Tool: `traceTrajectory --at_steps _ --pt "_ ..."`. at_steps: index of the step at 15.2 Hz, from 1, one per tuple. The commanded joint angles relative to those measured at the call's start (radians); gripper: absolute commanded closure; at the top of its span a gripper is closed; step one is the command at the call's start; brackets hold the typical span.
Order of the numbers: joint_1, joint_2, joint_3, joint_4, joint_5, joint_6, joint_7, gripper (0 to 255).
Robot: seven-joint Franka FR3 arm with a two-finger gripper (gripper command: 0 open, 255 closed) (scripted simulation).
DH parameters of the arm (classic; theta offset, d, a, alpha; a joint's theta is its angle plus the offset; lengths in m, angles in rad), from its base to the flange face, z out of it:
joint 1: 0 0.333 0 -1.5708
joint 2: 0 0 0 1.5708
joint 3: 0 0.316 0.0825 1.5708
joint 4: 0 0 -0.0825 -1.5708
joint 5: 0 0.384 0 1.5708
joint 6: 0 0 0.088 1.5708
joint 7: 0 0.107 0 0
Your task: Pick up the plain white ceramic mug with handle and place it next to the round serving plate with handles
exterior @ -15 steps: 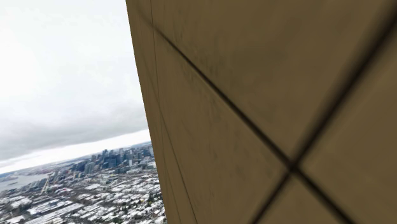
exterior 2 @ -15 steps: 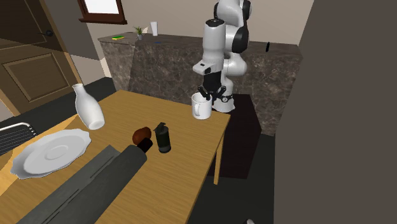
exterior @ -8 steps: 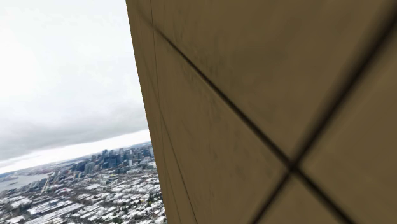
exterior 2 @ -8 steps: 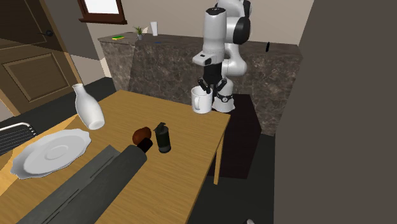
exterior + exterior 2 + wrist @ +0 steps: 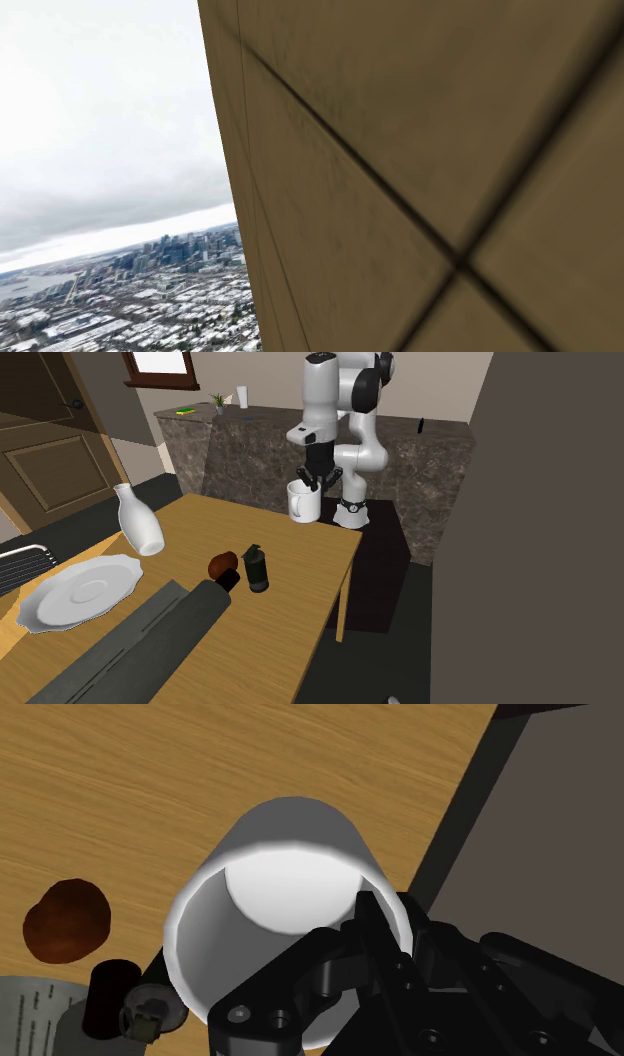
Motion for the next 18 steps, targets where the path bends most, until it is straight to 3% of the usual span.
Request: traceTrajectory --at_steps 1,10,18 --pt "-0.017 0.019 -0.033 0.011 -0.01 0.011 -0.047 255" --pt "-0.092 0.15 -0.19 0.106 -0.021 0.054 -0.277 255" --pt "-0.162 0.342 -0.315 0.268 0.044 0.075 -0.5 255"
